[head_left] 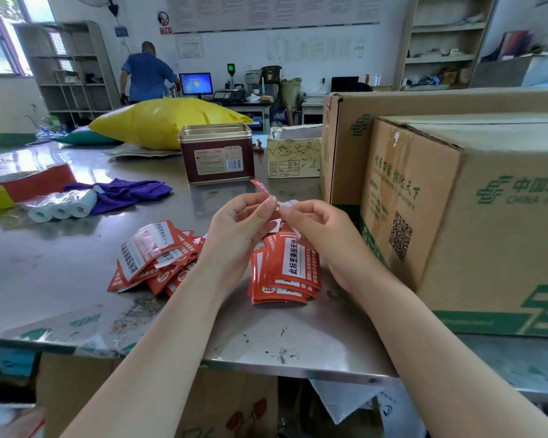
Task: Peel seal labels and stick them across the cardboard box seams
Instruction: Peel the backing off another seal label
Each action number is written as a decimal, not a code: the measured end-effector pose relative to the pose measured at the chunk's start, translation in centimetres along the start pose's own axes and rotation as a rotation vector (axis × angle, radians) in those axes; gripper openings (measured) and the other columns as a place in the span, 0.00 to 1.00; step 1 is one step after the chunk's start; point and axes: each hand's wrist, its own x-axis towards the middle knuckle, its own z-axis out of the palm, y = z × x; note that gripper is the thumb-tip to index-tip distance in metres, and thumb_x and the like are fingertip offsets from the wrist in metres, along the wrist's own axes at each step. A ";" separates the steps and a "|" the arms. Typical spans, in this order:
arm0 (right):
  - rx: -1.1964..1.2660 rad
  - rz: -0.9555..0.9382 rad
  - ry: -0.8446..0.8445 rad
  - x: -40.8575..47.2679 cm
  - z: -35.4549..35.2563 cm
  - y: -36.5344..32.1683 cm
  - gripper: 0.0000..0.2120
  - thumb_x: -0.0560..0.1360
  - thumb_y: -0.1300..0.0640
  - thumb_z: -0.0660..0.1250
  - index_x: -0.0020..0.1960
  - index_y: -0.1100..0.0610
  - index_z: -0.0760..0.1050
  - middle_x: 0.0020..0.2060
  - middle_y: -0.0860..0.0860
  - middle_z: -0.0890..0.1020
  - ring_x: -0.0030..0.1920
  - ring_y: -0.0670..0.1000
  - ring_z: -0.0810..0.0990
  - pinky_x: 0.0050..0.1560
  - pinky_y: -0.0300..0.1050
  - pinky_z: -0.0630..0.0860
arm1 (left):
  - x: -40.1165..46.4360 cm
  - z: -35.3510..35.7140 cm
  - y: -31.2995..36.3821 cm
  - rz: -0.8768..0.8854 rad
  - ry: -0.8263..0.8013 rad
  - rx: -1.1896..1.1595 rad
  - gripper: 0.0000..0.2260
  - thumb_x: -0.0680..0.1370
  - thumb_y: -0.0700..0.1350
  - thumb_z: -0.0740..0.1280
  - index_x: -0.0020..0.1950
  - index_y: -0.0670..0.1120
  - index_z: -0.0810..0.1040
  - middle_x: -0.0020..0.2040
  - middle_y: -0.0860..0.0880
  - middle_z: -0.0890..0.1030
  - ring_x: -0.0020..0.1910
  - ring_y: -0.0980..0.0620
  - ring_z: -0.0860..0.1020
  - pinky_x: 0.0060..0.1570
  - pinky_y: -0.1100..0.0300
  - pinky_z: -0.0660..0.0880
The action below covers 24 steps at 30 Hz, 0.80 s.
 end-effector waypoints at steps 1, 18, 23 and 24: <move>0.006 0.008 0.002 0.1 0.0 0.1 0.16 0.71 0.41 0.66 0.52 0.49 0.75 0.46 0.46 0.82 0.43 0.46 0.83 0.45 0.41 0.80 | 0.0 0.0 0.0 0.001 -0.001 0.006 0.13 0.71 0.46 0.69 0.52 0.42 0.79 0.44 0.48 0.84 0.45 0.54 0.82 0.47 0.62 0.76; 0.003 0.005 -0.002 0.1 0.0 0.2 0.16 0.70 0.42 0.67 0.53 0.50 0.75 0.46 0.45 0.81 0.42 0.45 0.81 0.42 0.37 0.78 | -0.1 0.1 0.0 -0.004 0.022 0.034 0.12 0.72 0.46 0.70 0.53 0.43 0.79 0.47 0.45 0.84 0.50 0.48 0.82 0.54 0.57 0.77; 0.012 0.021 0.008 0.2 0.1 0.3 0.17 0.71 0.41 0.66 0.54 0.51 0.75 0.46 0.45 0.82 0.43 0.45 0.82 0.44 0.38 0.78 | -0.2 0.1 0.1 -0.005 0.018 0.037 0.10 0.74 0.43 0.69 0.54 0.42 0.79 0.46 0.45 0.84 0.48 0.50 0.83 0.50 0.60 0.77; 0.015 0.025 0.009 0.2 0.1 0.3 0.16 0.72 0.42 0.66 0.54 0.51 0.75 0.46 0.46 0.82 0.42 0.46 0.82 0.44 0.40 0.79 | -0.2 0.2 0.1 -0.006 0.017 0.043 0.09 0.75 0.43 0.68 0.53 0.42 0.80 0.46 0.45 0.84 0.48 0.51 0.83 0.49 0.61 0.77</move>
